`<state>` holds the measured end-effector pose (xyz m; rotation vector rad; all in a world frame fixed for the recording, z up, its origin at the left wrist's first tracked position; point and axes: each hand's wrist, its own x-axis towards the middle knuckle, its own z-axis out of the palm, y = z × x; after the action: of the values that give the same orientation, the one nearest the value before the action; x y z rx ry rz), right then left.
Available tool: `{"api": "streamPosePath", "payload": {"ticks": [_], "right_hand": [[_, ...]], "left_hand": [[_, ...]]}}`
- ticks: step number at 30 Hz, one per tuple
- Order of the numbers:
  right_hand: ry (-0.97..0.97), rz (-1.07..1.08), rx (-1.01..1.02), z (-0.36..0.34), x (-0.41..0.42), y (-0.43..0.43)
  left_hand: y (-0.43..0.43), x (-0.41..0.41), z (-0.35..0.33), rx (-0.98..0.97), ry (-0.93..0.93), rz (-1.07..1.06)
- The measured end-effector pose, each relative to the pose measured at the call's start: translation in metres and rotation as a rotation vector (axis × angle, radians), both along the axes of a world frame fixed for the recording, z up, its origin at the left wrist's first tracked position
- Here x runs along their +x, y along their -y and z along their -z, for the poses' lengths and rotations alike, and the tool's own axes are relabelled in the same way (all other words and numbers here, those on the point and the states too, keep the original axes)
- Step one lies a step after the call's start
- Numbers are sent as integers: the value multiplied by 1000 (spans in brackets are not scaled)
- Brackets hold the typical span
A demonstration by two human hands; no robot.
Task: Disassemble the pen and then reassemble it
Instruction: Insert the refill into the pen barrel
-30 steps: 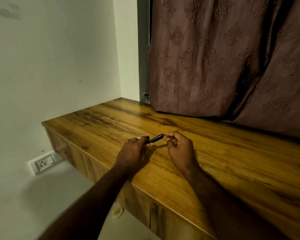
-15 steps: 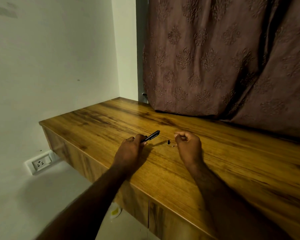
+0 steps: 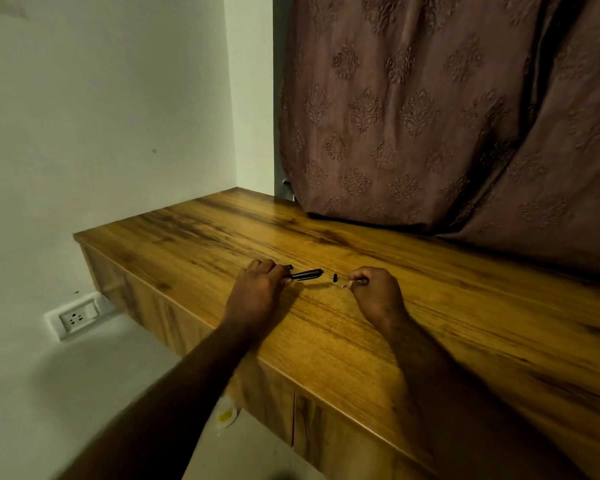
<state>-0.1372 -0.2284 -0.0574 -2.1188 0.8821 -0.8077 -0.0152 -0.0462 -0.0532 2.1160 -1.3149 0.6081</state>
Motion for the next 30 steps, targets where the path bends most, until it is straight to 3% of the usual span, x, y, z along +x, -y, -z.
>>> {"api": "streamPosePath", "payload": {"ticks": [15, 23, 30], "right_hand": [[-157, 37, -115, -1, 8, -3], [232, -42, 9, -8, 0, -5], [392, -221, 228, -14, 2, -25]], "left_hand": [[-1, -3, 1, 1, -17, 1], [0, 2, 4, 8, 18, 5], [-1, 1, 4, 14, -14, 50]]}}
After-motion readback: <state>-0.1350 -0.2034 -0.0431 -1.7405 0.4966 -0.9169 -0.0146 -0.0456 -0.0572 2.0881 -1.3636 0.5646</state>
